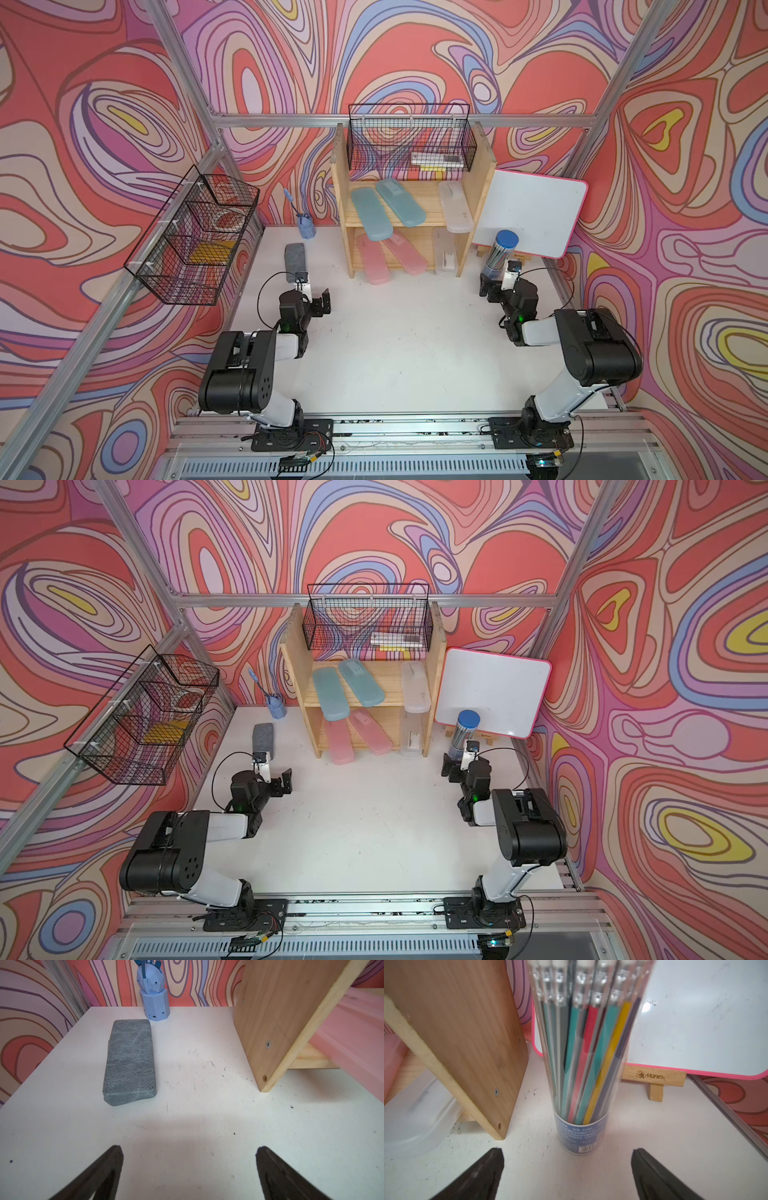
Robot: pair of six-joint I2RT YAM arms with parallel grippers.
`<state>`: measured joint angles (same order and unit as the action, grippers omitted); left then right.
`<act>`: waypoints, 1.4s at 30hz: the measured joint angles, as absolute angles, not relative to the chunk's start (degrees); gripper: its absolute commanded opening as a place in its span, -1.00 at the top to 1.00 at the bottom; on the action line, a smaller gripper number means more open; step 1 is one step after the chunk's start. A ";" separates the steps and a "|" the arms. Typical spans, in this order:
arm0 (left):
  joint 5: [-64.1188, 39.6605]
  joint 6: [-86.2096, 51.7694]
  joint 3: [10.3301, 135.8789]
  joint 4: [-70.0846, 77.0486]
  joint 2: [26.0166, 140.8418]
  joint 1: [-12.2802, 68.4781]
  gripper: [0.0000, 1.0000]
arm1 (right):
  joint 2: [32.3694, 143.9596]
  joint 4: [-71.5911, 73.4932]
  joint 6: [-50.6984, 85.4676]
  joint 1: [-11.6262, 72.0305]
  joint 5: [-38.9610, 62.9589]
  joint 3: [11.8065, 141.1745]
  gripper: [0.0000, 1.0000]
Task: Remove the pencil cases from the shelf
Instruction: Pick up the pencil case from the shelf.
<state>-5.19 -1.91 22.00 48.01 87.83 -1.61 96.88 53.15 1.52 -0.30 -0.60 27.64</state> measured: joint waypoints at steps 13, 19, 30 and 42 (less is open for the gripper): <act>-5.21 -1.91 22.00 48.12 87.83 -1.61 -0.98 | 96.88 53.17 1.52 -0.30 -0.60 27.64 -0.97; -5.21 -1.91 22.00 48.12 87.83 -1.61 -0.97 | 96.88 53.15 1.52 -0.30 -0.60 27.64 -0.96; -5.21 -1.91 22.00 48.12 87.83 -1.61 -0.97 | 96.88 53.15 1.54 -0.30 -0.58 27.64 -0.96; -3.99 -4.16 20.78 38.68 71.70 -1.58 -0.97 | 87.94 37.21 5.13 -0.32 -4.25 31.48 -0.96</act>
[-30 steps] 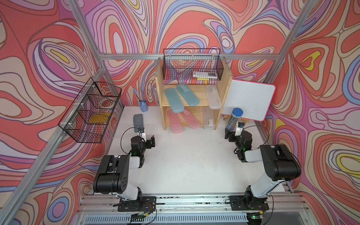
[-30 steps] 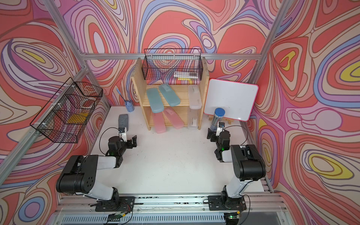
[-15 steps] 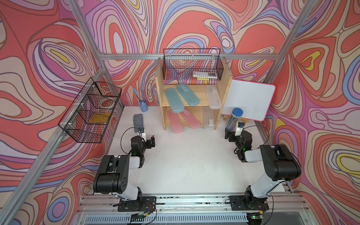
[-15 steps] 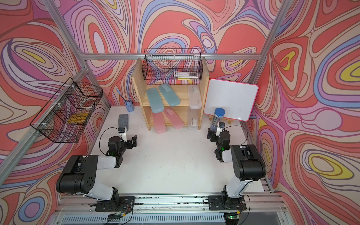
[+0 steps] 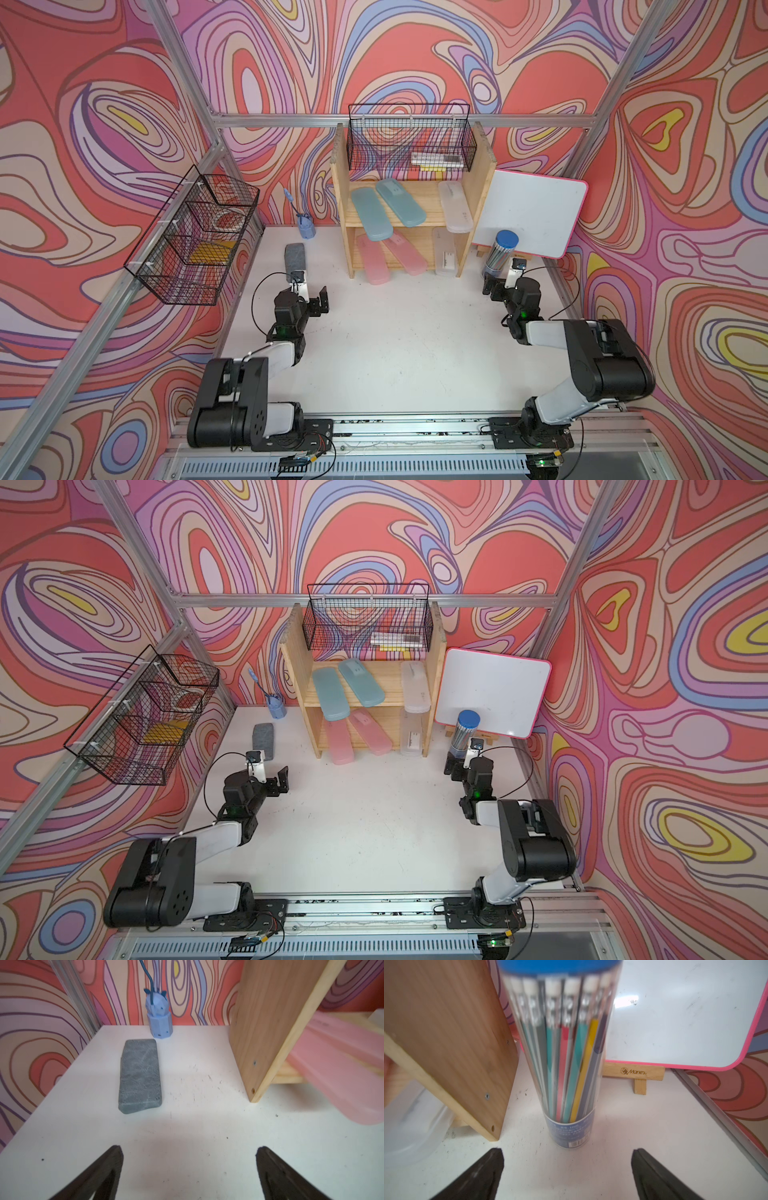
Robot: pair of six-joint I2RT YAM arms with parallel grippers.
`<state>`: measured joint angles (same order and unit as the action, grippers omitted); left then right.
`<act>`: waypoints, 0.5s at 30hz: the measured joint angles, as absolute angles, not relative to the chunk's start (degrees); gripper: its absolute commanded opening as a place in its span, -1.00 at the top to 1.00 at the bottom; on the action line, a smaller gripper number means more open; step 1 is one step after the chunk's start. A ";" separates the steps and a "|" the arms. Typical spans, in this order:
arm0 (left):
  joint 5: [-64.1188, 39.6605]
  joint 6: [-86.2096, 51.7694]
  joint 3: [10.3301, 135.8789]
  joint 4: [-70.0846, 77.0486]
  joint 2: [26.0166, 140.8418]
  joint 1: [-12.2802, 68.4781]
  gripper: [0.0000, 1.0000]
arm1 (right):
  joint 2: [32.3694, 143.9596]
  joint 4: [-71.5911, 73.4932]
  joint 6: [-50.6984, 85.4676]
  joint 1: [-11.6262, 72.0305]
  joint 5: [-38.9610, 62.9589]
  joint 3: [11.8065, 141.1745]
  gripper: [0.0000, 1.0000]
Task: Remove the pencil cases from the shelf
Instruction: Pick up the pencil case from the shelf.
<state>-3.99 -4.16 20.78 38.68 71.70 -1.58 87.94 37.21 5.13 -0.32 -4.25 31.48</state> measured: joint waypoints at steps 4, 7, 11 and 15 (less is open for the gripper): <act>-2.37 -12.86 27.07 22.37 59.00 -1.61 -0.97 | 81.23 20.73 11.38 -0.32 -2.20 41.95 -0.96; -2.61 -20.47 34.04 10.39 53.21 -1.61 -0.97 | 77.78 9.56 16.95 -0.32 1.04 48.97 -0.96; -4.58 -30.57 39.57 -1.91 47.99 -1.61 -0.97 | 76.40 -5.52 22.90 -0.32 6.00 57.23 -0.97; -13.47 -39.31 43.68 -8.60 49.01 -1.58 -0.98 | 76.29 -19.11 27.66 -0.32 12.43 63.18 -0.96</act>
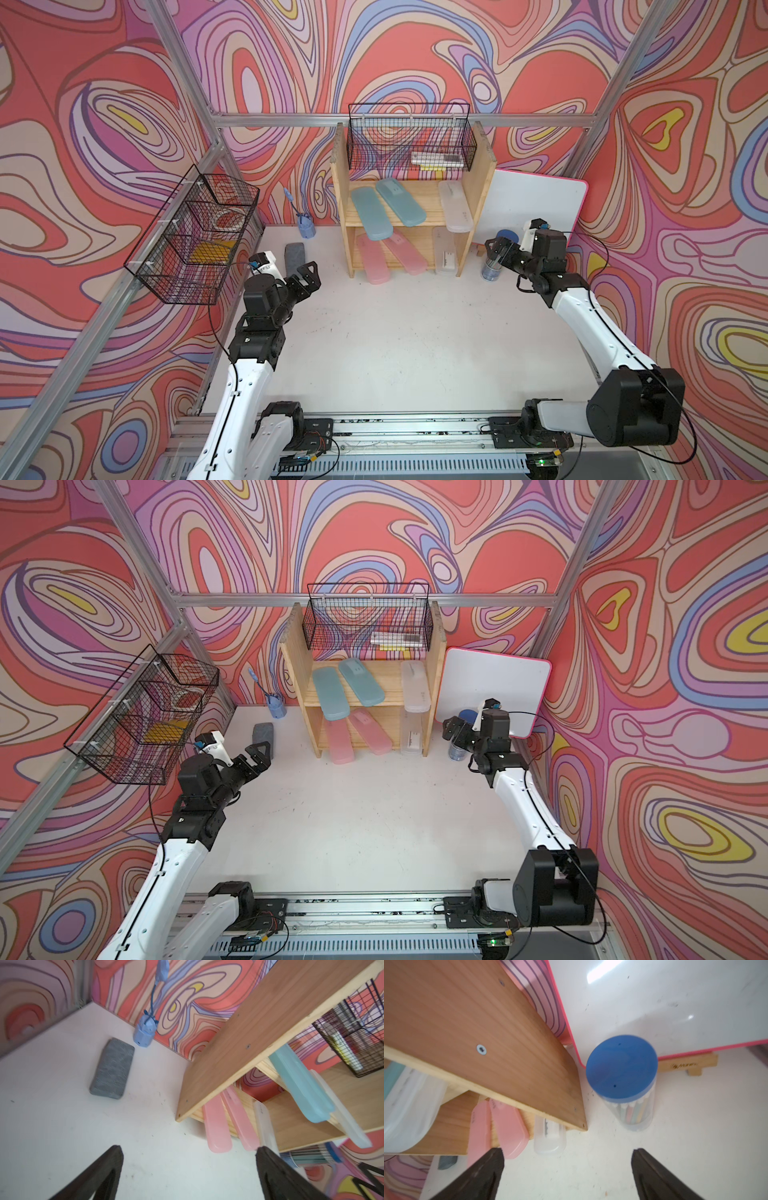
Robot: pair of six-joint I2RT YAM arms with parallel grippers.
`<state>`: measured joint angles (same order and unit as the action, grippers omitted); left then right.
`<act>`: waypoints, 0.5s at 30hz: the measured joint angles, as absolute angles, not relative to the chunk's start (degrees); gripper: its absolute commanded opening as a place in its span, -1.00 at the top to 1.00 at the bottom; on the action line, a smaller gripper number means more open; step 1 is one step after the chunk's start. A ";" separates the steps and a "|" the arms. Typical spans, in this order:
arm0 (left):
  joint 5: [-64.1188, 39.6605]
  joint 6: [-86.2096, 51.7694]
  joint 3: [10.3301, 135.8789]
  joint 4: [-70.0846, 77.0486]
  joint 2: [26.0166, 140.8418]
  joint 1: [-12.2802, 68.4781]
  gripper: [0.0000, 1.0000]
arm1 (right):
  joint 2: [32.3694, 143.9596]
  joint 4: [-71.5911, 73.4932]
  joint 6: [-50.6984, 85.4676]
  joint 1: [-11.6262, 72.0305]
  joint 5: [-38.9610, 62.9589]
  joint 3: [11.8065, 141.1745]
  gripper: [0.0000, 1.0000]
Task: Remove the pencil cases from the shelf
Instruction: Pick up the pencil case from the shelf.
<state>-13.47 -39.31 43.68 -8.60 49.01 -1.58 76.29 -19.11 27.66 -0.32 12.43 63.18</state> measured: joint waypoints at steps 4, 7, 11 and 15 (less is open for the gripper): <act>-21.41 -48.40 45.78 -8.40 53.65 -0.56 -0.97 | 74.11 -27.11 31.94 -0.25 18.24 63.26 -0.96; -24.12 -53.06 48.77 -7.70 58.02 2.04 -0.98 | 71.18 -30.00 34.37 -0.25 21.67 62.61 -0.96; -25.82 -58.19 53.23 -3.22 63.94 6.61 -0.98 | 68.03 -29.69 36.88 -0.10 27.46 61.25 -0.96; -25.69 -63.11 56.01 3.55 69.65 10.85 -0.97 | 66.28 -29.06 38.96 0.45 31.00 59.07 -0.92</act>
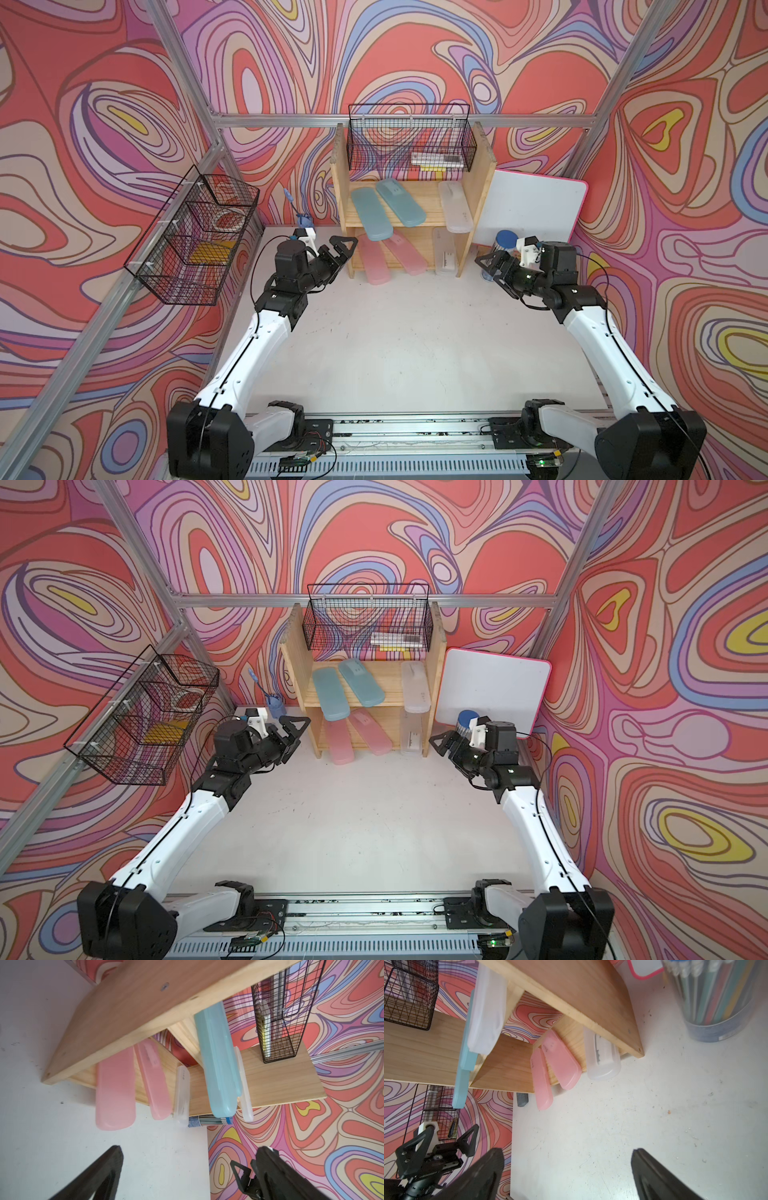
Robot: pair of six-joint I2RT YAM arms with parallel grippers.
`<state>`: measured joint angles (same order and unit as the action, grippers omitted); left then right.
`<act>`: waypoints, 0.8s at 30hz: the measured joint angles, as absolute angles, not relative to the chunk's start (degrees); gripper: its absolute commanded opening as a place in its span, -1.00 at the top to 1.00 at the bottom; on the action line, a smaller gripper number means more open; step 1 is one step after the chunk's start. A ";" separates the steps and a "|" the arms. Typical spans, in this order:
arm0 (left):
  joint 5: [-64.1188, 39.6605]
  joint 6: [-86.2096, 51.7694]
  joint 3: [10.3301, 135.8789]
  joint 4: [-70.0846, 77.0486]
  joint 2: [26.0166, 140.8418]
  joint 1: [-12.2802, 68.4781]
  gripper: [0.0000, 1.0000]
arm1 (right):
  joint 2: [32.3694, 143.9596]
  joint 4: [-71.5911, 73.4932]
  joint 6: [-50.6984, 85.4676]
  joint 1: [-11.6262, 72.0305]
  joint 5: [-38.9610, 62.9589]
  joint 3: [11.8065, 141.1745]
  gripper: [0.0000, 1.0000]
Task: Remove the pencil cases from the shelf
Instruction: Pick up the pencil case from the shelf.
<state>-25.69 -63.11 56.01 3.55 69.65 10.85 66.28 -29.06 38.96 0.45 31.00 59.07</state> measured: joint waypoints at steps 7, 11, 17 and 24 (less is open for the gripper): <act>-24.08 -67.96 59.29 9.43 77.01 14.02 -0.81 | 64.25 -30.04 39.62 1.50 32.42 58.48 -0.86; -23.77 -69.84 60.84 13.23 80.01 14.68 -0.62 | 62.48 -30.68 39.66 1.89 32.34 58.39 -0.77; -23.66 -71.72 62.85 16.12 84.25 15.64 -0.39 | 59.00 -30.68 40.12 1.98 31.33 56.42 -0.72; -23.90 -72.82 64.18 18.37 86.28 16.21 -0.03 | 58.11 -30.70 40.14 1.98 30.63 55.48 -0.64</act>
<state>-23.90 -72.82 64.18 18.37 86.28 16.21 58.11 -30.70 40.14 1.98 30.63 55.48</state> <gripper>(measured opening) 0.583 0.831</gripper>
